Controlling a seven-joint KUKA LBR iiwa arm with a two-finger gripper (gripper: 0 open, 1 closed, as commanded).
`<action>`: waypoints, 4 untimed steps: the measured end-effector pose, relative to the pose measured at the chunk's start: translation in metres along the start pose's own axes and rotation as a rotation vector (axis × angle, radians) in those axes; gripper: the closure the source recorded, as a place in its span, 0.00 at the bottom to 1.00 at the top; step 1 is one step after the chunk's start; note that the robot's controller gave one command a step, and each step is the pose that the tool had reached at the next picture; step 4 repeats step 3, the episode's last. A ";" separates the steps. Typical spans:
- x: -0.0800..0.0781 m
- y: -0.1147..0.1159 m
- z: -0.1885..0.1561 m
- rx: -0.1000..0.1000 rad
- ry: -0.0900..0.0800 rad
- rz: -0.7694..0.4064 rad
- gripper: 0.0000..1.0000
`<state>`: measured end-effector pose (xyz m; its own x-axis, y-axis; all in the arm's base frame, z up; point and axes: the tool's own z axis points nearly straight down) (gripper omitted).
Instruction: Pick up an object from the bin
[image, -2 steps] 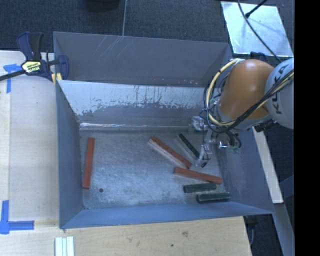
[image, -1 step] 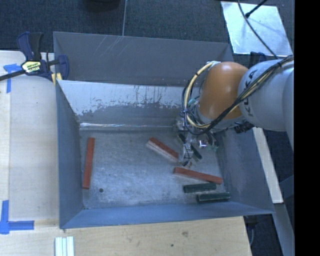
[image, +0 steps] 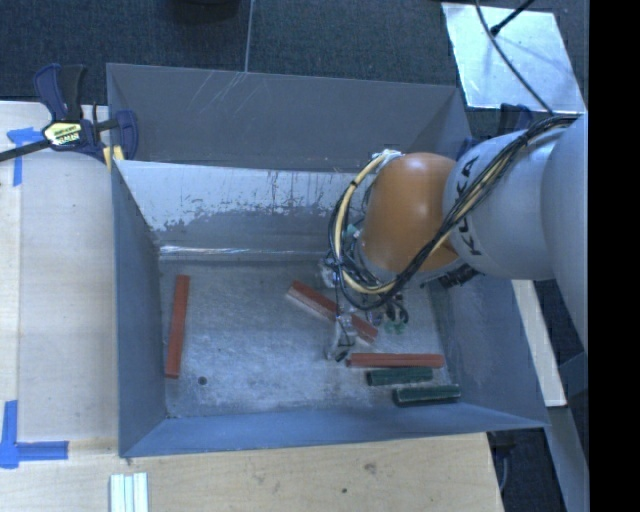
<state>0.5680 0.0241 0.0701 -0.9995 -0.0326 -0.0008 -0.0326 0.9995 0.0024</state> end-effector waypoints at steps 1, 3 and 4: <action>-0.002 -0.003 -0.001 0.002 -0.004 0.006 1.00; 0.011 -0.001 -0.242 0.004 -0.009 -0.496 1.00; 0.011 -0.001 -0.242 0.004 -0.009 -0.496 1.00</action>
Offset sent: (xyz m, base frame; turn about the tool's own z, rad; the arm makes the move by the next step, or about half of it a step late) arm 0.0000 0.0000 0.0000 0.0000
